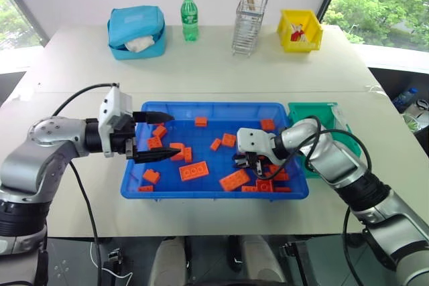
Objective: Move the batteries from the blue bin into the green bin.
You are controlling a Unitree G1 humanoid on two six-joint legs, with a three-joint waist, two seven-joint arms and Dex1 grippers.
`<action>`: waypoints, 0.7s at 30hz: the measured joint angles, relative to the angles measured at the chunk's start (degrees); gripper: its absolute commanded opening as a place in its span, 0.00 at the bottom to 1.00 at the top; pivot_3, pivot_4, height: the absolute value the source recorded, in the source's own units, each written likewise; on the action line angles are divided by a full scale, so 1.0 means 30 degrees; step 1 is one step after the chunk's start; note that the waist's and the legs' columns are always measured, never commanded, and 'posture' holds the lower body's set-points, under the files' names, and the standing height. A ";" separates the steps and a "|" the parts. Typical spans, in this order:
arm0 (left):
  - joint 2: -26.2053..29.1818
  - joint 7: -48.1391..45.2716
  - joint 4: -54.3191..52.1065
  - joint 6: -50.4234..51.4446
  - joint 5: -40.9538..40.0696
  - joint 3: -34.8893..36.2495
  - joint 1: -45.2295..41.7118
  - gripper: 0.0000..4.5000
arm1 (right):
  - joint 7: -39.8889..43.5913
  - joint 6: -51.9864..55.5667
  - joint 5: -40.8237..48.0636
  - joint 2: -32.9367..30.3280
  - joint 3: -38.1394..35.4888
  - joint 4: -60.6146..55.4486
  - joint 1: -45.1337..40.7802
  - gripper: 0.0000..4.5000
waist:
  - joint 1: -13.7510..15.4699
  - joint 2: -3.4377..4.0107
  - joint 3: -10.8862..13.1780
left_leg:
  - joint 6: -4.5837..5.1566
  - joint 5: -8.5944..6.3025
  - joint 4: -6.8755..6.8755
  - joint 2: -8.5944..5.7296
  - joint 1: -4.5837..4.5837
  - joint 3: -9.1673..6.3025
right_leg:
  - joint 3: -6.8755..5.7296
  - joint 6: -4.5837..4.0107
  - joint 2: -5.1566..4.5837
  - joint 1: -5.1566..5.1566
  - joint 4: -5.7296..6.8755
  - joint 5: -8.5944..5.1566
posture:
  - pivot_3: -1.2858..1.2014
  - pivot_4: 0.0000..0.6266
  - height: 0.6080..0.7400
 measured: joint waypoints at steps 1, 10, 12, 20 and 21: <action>-0.0001 -0.0017 0.0013 -0.0028 0.0002 -0.0012 -0.0004 1.00 | -0.0037 0.0277 0.0139 0.0007 -0.0129 -0.0078 0.0083 0.20 | 0.0002 0.0000 0.0000 | 0.0000 0.0000 0.0000 0.0000 0.0000 0.0001 | 0.0000 0.0000 0.0000 -0.0001 0.0000 0.0000 | 0.52 0.24 0.97; -0.0057 -0.0114 0.0295 -0.0145 0.0016 -0.0224 -0.0141 1.00 | -0.1507 0.5002 0.3066 0.0326 -0.4469 -0.1571 -0.0442 0.20 | -0.0007 0.0003 0.0002 | 0.0000 0.0000 -0.0002 0.0000 -0.0005 0.0000 | 0.0001 0.0008 0.0000 -0.0012 0.0008 0.0005 | 0.52 0.24 0.97; -0.0059 -0.0154 0.0382 -0.0172 0.0032 -0.0232 -0.0169 1.00 | -0.1647 0.5787 0.3657 -0.0401 -0.5695 -0.1983 -0.0869 0.20 | 0.0037 0.0002 0.0001 | 0.0000 0.0000 -0.0003 0.0000 -0.0005 -0.0001 | -0.0001 0.0001 -0.0003 -0.0007 0.0005 0.0001 | 0.52 0.24 0.97; -0.0411 -0.0602 0.1196 -0.0499 0.0425 -0.0837 -0.0973 1.00 | -0.1866 0.6427 0.4607 -0.1872 -0.6238 -0.3265 0.0213 0.40 | -0.0042 0.0001 0.0001 | 0.0001 -0.0001 -0.0008 0.0000 -0.0005 -0.0003 | 0.0000 0.0002 0.0000 -0.0012 0.0003 0.0000 | 0.52 0.24 0.97; -0.0442 -0.0630 0.1248 -0.0510 0.0434 -0.0862 -0.0990 1.00 | -0.1965 0.6132 0.4484 -0.1946 -0.5932 -0.3296 0.0440 0.49 | -0.0076 0.0001 0.0001 | 0.0001 -0.0001 -0.0009 0.0000 -0.0005 -0.0005 | 0.0000 0.0005 0.0002 -0.0014 0.0003 0.0002 | 0.52 0.24 0.97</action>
